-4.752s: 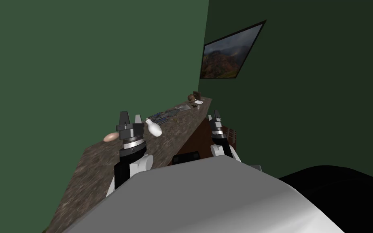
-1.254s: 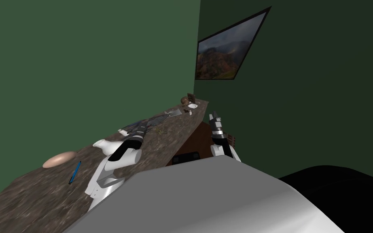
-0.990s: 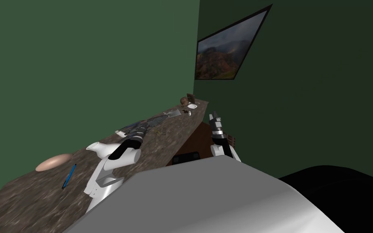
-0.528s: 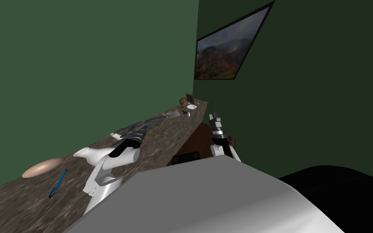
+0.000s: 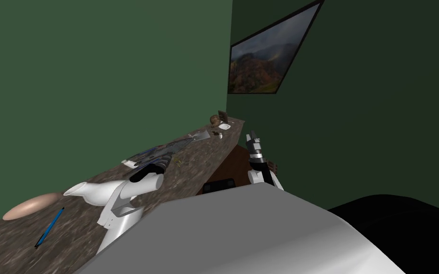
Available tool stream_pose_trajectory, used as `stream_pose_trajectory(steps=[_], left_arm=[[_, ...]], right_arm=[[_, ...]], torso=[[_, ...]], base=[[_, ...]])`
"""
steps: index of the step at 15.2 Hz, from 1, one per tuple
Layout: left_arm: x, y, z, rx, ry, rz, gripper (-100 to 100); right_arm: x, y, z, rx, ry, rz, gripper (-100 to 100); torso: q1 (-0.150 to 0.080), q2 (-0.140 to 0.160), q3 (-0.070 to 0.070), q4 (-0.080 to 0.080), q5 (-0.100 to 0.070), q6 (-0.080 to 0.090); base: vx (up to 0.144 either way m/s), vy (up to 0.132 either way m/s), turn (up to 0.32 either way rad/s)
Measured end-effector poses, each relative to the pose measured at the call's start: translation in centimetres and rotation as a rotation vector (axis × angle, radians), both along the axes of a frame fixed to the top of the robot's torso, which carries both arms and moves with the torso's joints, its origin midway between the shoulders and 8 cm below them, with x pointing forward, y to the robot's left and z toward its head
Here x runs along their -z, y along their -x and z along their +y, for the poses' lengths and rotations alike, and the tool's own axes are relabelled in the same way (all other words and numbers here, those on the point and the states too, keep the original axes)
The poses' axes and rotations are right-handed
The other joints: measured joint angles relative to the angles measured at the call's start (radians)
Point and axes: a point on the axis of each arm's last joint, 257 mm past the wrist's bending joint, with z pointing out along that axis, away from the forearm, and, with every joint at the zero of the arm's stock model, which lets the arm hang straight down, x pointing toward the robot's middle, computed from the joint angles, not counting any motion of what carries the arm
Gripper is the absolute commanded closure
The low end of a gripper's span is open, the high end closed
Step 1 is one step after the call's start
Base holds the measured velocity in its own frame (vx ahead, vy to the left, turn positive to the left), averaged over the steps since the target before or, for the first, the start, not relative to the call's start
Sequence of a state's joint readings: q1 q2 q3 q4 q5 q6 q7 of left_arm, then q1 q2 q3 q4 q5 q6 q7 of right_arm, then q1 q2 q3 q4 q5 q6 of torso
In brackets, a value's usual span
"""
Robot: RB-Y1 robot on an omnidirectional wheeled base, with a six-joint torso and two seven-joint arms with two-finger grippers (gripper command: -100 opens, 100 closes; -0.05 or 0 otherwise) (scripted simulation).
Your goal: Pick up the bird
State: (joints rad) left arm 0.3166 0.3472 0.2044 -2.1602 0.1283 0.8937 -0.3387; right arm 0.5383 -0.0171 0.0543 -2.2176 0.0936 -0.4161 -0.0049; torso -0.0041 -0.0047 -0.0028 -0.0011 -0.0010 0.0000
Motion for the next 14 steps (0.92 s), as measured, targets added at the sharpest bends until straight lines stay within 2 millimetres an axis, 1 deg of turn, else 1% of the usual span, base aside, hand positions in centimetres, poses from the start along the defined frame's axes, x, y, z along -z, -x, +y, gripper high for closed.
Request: stream_pose_trajectory(steps=[5,7,9,10,11,14], left_arm=[[2.6,1.4,0.8,-0.031,0.015,0.092,-100],[3.1,2.0,1.1,-0.04,0.021,0.121,-100],[4.5,2.6,1.2,-0.053,0.034,0.167,-100],[5.5,3.2,1.2,-0.061,0.044,0.198,-100],[5.9,3.4,1.2,-0.063,0.047,0.208,-100],[6.4,3.0,1.8,-0.075,0.05,0.207,-100]], right_arm=[[0.0,0.0,0.0,0.0,0.0,0.0,0],[0.0,0.0,0.0,0.0,0.0,0.0,0],[0.0,0.0,0.0,0.0,0.0,0.0,0],[0.0,0.0,0.0,0.0,0.0,0.0,0],[0.0,0.0,0.0,0.0,0.0,0.0,0],[0.0,0.0,0.0,0.0,0.0,0.0,0]], torso=[[0.001,0.001,0.001,0.0,0.0,0.0],[0.002,0.002,0.001,0.0,0.0,0.0],[0.001,0.001,0.0,0.0,0.0,0.0],[0.001,0.001,0.0,0.0,0.0,0.0],[0.002,0.001,0.001,0.0,0.0,0.0],[0.005,0.005,0.003,0.001,0.001,0.0]], base=[[0.042,-0.041,0.0],[0.045,-0.036,0.0],[0.056,-0.038,-0.005],[0.031,-0.024,0.003],[0.003,-0.007,-0.055],[-0.018,0.01,-0.072]])
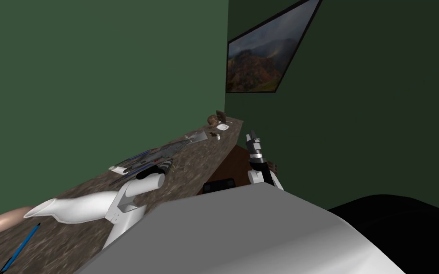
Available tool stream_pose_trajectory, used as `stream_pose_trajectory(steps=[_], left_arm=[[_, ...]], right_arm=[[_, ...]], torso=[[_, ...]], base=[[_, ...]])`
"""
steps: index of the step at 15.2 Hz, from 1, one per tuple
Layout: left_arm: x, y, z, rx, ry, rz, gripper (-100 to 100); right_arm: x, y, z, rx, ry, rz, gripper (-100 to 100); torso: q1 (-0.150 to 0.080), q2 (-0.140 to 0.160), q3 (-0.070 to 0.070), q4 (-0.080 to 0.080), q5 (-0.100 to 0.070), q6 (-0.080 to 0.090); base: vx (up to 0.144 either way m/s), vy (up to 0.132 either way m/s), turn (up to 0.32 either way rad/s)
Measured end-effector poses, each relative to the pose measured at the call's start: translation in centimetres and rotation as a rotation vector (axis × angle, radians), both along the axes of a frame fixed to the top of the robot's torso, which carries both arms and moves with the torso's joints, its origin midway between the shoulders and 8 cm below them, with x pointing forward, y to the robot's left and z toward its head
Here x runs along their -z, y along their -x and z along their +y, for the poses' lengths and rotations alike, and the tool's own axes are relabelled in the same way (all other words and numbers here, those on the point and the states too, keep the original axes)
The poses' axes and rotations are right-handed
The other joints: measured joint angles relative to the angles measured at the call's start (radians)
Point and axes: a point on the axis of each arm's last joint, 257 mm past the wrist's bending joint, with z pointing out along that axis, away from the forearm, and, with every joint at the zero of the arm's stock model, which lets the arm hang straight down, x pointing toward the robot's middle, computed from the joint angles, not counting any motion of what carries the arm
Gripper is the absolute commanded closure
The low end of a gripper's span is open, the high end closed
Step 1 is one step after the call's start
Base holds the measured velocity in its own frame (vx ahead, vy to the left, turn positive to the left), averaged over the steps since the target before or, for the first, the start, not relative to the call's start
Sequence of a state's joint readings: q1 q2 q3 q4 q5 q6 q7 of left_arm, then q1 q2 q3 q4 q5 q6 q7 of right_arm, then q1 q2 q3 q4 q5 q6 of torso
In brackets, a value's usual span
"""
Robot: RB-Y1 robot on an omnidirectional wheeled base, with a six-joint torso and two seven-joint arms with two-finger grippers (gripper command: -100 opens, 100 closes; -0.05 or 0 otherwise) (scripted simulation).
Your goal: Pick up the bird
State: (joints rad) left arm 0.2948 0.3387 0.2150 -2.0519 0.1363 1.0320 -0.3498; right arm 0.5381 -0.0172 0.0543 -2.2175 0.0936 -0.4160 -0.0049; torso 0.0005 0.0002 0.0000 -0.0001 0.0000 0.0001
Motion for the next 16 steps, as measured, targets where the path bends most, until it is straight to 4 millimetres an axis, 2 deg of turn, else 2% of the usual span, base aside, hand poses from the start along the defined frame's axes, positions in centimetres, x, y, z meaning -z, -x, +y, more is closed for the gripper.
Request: stream_pose_trajectory(steps=[4,5,10,16], left_arm=[[0.7,-0.6,1.0,-0.016,0.001,-0.004,-100],[0.7,-0.7,1.0,-0.017,0.001,-0.005,100],[0.7,-0.7,1.0,-0.017,0.002,-0.006,100],[-0.3,0.2,-0.3,0.007,0.0,0.0,100]], right_arm=[[0.0,0.0,0.0,0.0,0.0,0.0,0],[0.0,0.0,0.0,0.0,0.0,0.0,0],[0.0,0.0,0.0,0.0,0.0,0.0,0],[0.0,0.0,0.0,0.0,0.0,0.0,0]], torso=[[0.001,0.001,0.001,0.0,0.0,0.0],[0.001,0.001,0.001,0.0,0.0,0.0],[-0.001,0.0,0.0,0.0,0.0,0.0],[-0.002,-0.001,0.0,0.0,-0.001,-0.001]], base=[[-0.021,0.012,-0.054],[0.0,0.0,0.0],[0.001,0.0,0.015],[0.021,-0.012,0.072]])
